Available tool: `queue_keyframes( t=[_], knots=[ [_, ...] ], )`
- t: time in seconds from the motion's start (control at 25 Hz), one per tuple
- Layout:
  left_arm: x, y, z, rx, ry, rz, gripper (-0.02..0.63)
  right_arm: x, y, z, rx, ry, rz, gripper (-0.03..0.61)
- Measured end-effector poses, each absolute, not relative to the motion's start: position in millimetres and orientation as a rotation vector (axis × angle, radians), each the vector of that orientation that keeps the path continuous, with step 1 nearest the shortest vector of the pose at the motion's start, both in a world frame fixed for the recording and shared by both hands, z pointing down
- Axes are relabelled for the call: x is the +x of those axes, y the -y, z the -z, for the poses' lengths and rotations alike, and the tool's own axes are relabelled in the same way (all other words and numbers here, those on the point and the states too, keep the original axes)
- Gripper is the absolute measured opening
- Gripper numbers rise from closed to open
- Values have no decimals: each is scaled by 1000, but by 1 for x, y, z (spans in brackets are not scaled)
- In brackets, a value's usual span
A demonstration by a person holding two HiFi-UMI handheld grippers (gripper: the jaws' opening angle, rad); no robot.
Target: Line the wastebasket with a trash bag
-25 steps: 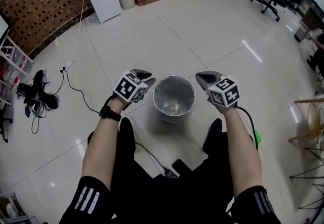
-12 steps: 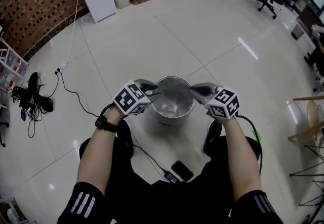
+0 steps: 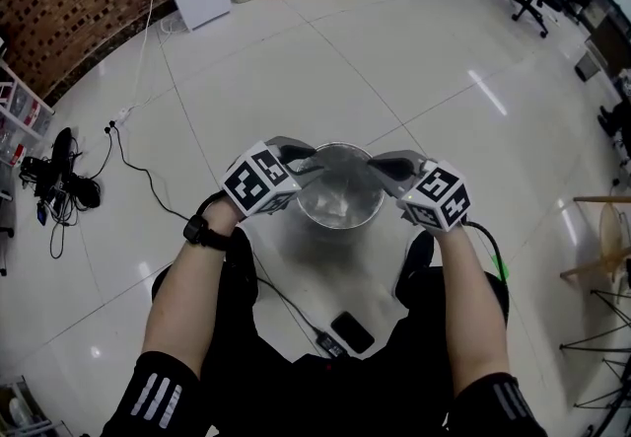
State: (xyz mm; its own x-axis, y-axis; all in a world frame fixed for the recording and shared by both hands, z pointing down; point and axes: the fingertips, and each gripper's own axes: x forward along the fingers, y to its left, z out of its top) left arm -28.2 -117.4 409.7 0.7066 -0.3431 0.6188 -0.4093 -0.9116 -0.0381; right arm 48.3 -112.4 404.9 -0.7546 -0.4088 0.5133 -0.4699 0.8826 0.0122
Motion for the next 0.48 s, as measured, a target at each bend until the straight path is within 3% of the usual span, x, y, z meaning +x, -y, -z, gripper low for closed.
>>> queue_keyframes(
  t=[0.48],
  knots=[
    [-21, 108, -405, 2866, 608, -959, 138, 35, 111, -401, 629, 2555, -166, 6]
  ],
)
